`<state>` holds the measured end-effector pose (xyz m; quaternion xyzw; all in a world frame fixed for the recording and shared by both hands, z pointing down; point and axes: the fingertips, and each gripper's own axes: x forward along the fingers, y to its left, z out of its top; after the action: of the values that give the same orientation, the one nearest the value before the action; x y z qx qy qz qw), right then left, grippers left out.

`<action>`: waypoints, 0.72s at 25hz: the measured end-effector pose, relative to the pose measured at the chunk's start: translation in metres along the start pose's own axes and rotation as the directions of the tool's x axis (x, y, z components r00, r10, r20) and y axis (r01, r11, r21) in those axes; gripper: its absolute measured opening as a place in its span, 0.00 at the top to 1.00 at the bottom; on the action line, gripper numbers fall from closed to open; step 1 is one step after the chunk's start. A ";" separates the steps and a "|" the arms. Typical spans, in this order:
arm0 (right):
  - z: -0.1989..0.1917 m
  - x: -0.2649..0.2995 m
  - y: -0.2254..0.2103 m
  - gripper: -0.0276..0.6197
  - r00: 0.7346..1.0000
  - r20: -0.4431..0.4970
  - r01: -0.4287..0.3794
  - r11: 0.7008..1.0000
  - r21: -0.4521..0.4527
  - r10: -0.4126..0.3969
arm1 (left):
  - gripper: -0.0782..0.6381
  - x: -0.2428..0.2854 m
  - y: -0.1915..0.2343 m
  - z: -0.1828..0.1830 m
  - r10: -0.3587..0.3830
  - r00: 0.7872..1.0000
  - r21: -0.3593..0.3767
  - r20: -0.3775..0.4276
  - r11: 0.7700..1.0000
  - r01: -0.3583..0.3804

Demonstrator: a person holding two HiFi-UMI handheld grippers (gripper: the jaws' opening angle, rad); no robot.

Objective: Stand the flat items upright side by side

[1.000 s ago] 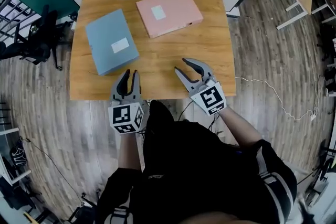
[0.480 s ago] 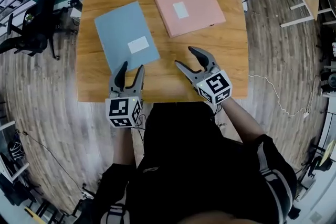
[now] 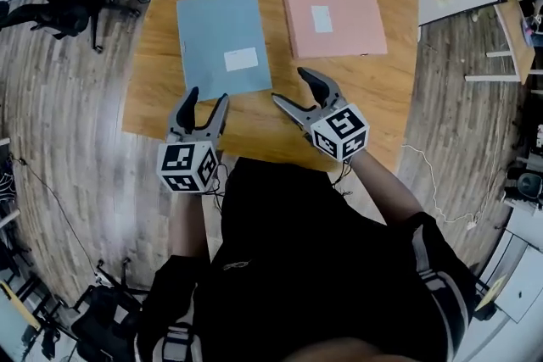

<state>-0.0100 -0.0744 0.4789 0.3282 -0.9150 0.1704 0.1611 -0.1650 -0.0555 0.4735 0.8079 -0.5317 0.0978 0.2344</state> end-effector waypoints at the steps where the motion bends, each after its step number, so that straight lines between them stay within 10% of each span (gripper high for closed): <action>1: -0.001 0.002 0.001 0.42 1.000 -0.002 -0.022 1.000 0.006 0.022 | 0.50 -0.003 0.002 -0.002 0.020 1.000 -0.017 0.003 1.000 -0.020; 8: -0.010 0.021 0.001 0.35 0.993 0.012 -0.115 0.986 0.119 0.114 | 0.45 -0.014 0.024 -0.023 0.112 0.993 -0.131 -0.047 0.984 -0.117; 18: -0.054 0.072 -0.023 0.31 0.989 -0.137 -0.017 0.961 0.275 0.057 | 0.40 0.027 0.088 -0.051 0.063 0.986 -0.230 -0.154 0.968 -0.098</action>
<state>-0.0379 -0.1077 0.5614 0.3168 -0.8747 0.3213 0.1767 -0.2291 -0.0816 0.5533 0.7425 -0.5535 0.1019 0.3633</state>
